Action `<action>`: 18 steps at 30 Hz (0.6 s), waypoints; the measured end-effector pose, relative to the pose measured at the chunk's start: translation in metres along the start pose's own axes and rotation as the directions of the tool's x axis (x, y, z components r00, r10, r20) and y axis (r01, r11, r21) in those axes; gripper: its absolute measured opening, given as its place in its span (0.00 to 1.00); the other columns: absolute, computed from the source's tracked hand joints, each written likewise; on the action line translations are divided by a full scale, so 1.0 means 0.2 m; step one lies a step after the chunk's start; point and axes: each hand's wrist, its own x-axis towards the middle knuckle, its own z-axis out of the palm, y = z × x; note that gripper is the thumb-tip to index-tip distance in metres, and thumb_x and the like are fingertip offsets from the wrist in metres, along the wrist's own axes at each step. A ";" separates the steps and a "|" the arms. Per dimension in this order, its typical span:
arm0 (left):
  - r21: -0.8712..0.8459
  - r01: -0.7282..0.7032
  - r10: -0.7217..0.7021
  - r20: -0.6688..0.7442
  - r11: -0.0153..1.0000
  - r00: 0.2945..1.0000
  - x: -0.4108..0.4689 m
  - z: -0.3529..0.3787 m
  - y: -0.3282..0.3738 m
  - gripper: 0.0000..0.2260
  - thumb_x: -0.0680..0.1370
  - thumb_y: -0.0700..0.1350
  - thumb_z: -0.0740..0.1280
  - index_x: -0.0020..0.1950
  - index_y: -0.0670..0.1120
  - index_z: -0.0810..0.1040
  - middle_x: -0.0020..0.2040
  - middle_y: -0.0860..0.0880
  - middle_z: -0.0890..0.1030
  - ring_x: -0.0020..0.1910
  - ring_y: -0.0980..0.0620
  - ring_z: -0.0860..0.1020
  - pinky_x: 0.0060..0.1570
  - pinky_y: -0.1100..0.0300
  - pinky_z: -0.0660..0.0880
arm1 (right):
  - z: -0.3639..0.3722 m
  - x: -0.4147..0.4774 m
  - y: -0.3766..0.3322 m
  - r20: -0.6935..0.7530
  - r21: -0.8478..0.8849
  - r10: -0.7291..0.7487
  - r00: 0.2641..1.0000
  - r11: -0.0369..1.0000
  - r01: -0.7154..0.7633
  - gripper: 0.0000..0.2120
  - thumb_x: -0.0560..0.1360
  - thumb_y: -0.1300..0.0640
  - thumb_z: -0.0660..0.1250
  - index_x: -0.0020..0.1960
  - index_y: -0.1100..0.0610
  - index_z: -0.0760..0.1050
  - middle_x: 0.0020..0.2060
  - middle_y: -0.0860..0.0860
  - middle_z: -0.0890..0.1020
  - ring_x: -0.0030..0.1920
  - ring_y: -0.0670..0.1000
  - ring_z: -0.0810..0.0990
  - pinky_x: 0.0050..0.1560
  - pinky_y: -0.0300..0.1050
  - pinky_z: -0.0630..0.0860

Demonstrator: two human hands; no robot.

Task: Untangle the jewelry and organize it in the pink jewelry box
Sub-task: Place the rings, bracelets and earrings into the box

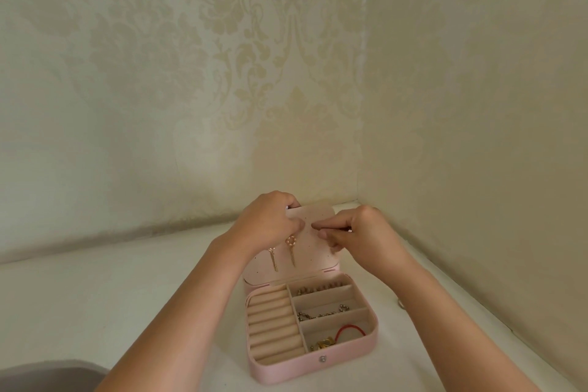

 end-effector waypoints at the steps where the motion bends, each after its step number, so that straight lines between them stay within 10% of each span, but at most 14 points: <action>1: -0.001 0.002 -0.002 0.002 1.000 1.000 0.00 0.00 0.00 0.03 0.73 0.45 0.69 0.45 0.51 0.78 0.35 0.56 0.75 0.29 0.58 0.71 0.33 0.61 0.69 | 0.00 0.00 0.01 0.006 0.010 0.012 1.000 1.000 -0.012 0.10 0.73 0.67 0.68 0.50 0.58 0.83 0.31 0.46 0.82 0.28 0.39 0.76 0.38 0.31 0.75; 18: 0.038 -0.021 0.021 0.004 0.999 1.000 -0.05 -0.02 0.03 0.06 0.72 0.39 0.66 0.47 0.49 0.78 0.37 0.55 0.76 0.29 0.57 0.72 0.32 0.61 0.68 | 0.08 0.00 0.00 -0.254 0.021 -0.015 0.967 1.000 0.021 0.10 0.71 0.66 0.70 0.38 0.52 0.78 0.32 0.47 0.82 0.35 0.47 0.81 0.41 0.42 0.79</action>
